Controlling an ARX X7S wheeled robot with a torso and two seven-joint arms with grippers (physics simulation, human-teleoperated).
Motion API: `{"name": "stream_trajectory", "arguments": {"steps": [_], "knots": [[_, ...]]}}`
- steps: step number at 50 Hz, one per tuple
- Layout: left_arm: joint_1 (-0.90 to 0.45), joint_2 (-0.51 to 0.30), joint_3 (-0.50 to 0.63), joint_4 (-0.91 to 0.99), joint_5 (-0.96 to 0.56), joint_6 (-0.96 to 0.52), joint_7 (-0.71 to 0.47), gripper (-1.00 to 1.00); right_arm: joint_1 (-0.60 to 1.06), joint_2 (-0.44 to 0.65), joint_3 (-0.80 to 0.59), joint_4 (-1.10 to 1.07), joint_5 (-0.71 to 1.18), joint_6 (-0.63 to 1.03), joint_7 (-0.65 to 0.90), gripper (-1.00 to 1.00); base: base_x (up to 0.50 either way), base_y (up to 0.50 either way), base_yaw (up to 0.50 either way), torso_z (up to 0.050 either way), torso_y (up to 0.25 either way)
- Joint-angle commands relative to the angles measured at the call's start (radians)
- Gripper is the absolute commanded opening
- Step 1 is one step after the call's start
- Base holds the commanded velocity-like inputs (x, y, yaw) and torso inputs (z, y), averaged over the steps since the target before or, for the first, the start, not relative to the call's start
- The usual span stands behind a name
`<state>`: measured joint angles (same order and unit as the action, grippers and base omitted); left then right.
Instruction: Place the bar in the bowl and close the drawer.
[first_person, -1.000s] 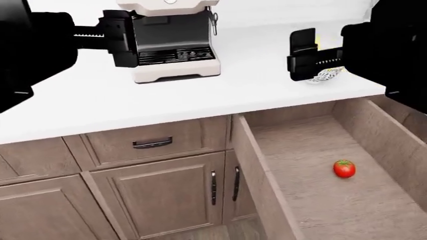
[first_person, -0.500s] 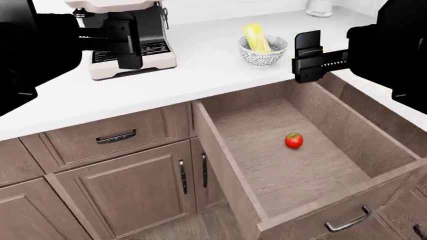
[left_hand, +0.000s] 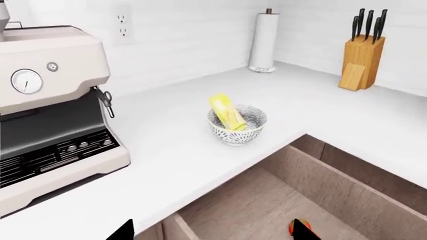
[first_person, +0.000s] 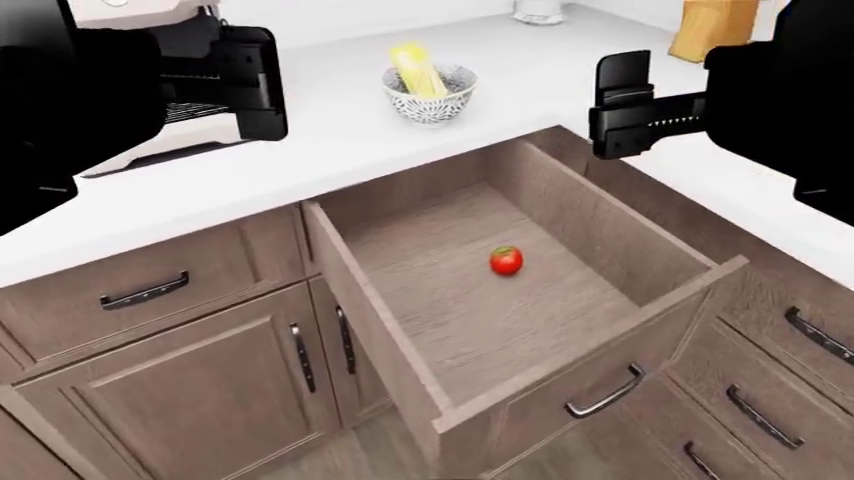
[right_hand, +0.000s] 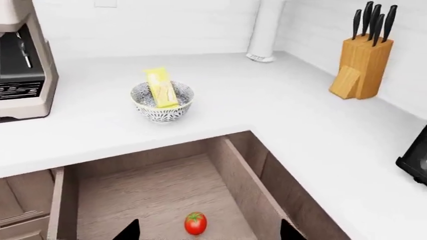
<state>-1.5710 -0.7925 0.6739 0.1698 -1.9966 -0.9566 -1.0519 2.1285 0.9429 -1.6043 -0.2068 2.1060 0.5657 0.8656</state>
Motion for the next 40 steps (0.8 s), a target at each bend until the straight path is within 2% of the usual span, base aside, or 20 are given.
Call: {"name": "stream_trajectory", "arguments": {"steps": [1,35,40], "knots": [[-0.003,-0.001,0.003,0.002,-0.002,0.001,-0.002,1.00,-0.006,0.007,0.014,-0.008,-0.004,-0.004,-0.002,1.00,0.00,0.00,-0.50,0.000,0.000],[-0.017,-0.007,0.008,0.010,-0.022,0.004,-0.016,1.00,-0.009,0.015,0.038,-0.014,0.011,0.015,0.021,1.00,-0.01,0.01,-0.50,0.000,0.000],[-0.021,-0.009,0.010,0.010,-0.025,0.003,-0.018,1.00,-0.005,0.012,0.034,0.001,0.017,0.019,0.059,1.00,-0.02,0.02,-0.04,0.000,0.000]]}}
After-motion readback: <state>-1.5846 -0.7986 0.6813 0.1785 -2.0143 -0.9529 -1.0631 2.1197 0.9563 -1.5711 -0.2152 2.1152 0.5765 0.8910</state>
